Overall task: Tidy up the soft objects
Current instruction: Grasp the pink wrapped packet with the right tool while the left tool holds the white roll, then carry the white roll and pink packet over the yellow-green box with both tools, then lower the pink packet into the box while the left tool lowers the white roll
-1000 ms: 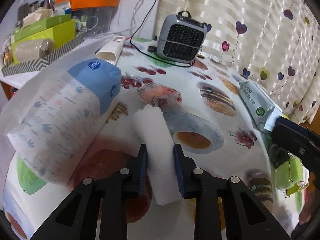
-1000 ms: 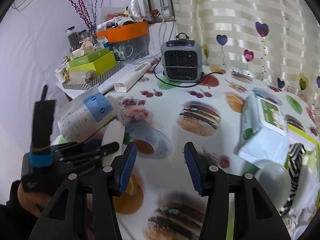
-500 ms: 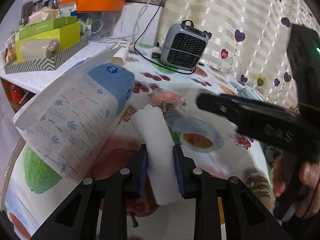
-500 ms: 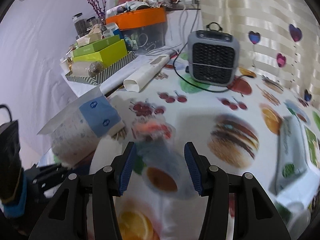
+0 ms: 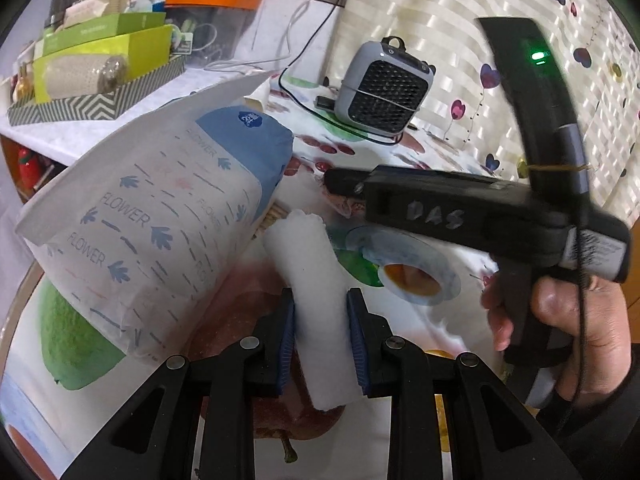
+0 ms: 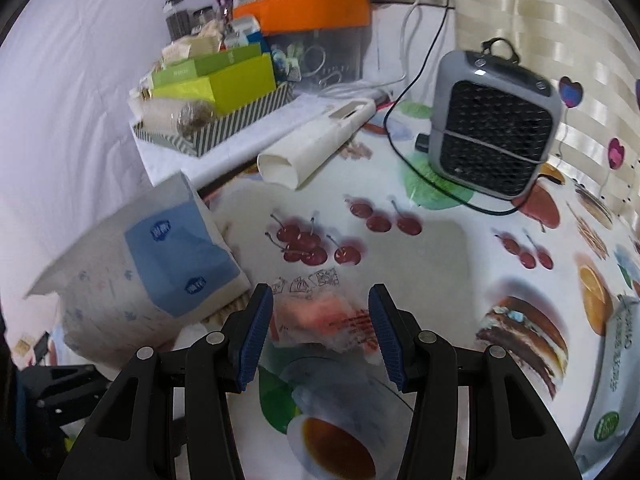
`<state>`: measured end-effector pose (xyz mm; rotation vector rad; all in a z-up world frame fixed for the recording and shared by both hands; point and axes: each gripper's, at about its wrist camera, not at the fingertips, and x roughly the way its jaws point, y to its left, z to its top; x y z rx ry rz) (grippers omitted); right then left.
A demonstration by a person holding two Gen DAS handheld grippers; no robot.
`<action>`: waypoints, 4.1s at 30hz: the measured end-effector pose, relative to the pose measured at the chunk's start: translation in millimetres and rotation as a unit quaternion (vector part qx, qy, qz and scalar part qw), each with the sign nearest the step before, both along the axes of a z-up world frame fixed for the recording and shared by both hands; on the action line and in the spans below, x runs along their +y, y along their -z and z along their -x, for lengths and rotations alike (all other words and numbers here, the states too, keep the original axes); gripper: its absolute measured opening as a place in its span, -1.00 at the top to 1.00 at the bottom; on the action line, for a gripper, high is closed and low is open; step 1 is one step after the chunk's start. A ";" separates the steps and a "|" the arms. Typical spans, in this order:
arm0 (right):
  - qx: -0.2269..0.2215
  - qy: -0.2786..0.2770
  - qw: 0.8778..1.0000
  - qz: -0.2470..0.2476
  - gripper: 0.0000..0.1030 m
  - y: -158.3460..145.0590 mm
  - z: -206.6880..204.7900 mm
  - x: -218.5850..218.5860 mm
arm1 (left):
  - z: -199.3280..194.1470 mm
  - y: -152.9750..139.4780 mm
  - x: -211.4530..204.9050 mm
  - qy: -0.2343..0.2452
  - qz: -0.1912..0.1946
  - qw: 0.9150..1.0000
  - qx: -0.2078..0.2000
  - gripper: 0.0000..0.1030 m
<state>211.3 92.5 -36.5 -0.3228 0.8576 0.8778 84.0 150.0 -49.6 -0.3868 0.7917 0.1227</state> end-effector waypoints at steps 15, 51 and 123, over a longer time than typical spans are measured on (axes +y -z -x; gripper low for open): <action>0.024 0.019 1.000 -0.006 0.25 6.8 6.8 -12.8 | -0.8 1.0 -0.6 0.000 0.000 1.000 0.002 0.54; -0.079 0.123 0.982 -0.119 0.26 -113.2 116.8 -175.8 | 41.4 -110.1 -100.1 0.055 -0.099 0.990 -0.089 0.53; -0.004 0.380 0.922 -0.073 0.10 -20.9 73.7 -437.3 | -41.8 -73.0 -330.8 0.354 -0.006 0.934 -0.052 0.54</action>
